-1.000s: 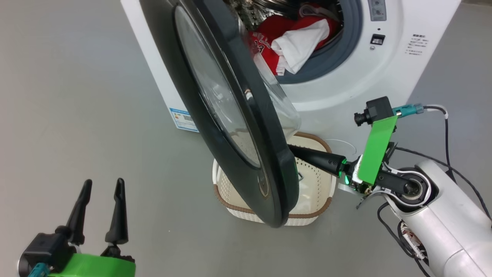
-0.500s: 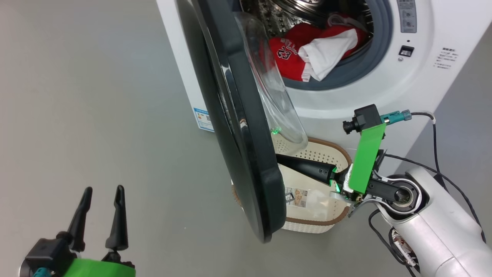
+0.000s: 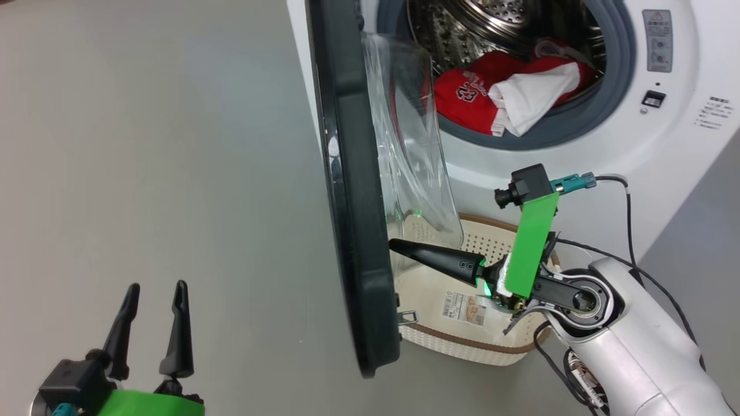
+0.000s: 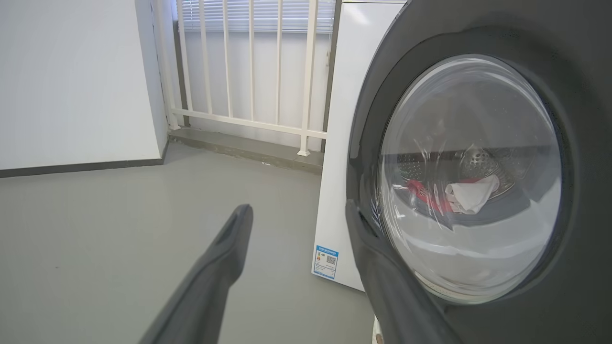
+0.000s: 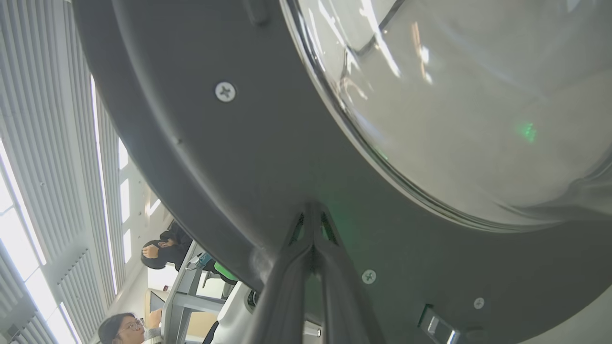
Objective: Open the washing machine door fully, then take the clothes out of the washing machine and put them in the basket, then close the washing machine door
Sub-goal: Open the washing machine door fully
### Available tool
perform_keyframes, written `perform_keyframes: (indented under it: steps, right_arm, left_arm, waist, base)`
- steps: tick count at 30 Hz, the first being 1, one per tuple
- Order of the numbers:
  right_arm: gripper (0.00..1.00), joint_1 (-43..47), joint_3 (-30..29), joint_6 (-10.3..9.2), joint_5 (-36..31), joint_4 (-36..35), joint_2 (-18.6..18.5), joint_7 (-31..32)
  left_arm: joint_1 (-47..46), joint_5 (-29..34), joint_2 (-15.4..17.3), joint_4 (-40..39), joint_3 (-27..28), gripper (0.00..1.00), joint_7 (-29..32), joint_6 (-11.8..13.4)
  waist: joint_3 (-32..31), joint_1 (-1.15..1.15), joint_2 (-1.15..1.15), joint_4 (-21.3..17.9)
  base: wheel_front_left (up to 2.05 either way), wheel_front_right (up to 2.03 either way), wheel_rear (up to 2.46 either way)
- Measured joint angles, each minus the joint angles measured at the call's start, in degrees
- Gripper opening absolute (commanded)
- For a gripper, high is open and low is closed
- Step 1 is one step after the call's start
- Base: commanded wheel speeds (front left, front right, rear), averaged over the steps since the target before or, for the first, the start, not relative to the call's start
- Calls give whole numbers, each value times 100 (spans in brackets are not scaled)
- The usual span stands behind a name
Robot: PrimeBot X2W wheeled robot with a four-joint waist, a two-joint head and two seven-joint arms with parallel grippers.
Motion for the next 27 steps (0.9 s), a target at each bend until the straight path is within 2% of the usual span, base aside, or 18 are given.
perform_keyframes:
  steps: [15, 27]
  right_arm:
    - [0, -18, -9, 0, -178, 190, 466, 96]
    - [0, -30, -37, 0, -313, 299, 548, 102]
  left_arm:
    - [107, 0, -29, 7, 75, 100, 0, 0]
    - [112, 20, -58, -10, 133, 100, 1, 0]
  waist:
    - [-28, 0, 0, 297]
    - [-67, 0, 0, 298]
  base:
    - [0, 0, 0]
    - [0, 0, 0]
